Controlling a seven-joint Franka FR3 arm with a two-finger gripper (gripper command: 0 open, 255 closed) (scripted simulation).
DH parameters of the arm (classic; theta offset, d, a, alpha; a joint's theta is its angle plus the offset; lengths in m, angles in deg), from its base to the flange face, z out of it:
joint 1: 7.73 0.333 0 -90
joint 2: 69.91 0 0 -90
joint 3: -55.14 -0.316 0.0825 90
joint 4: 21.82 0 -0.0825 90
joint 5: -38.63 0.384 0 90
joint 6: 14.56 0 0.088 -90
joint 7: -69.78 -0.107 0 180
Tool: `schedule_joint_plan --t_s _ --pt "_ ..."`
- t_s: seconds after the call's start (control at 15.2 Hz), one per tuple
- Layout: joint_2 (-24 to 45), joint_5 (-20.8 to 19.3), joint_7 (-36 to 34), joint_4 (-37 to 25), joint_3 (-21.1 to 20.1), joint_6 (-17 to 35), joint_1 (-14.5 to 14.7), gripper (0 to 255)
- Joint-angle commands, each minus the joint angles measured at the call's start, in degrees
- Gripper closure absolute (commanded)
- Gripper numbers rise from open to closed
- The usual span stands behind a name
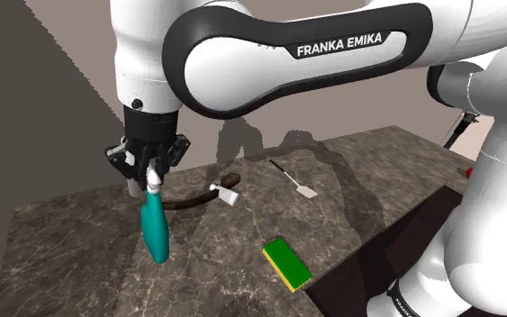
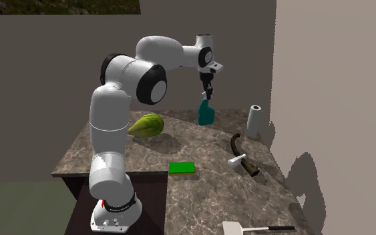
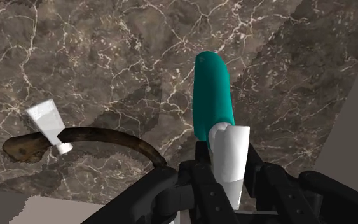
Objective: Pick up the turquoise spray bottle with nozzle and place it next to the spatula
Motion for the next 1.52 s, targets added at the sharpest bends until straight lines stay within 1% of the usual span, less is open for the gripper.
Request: schedule_joint_plan --t_s 0.0,0.26,0.59,0.79,0.99,1.19,1.45 --pt "-0.3 0.3 0.3 -1.0 -0.1 -1.3 0.0 255" --pt "-8.4 6.5 7.2 4.7 0.3 -1.1 -5.5 255" --pt "-17.6 13.6 16.5 9.8 3.2 -2.4 -10.1 255" --pt "-22.1 16.8 21.8 11.9 6.0 -3.9 -11.8 255" --pt "-25.9 19.1 26.7 13.3 9.1 -5.8 -13.0 255" --pt "-28.9 20.6 31.4 14.0 12.2 -7.9 -14.2 255" --pt "-31.9 21.5 37.2 14.1 16.4 -10.8 -15.7 255"
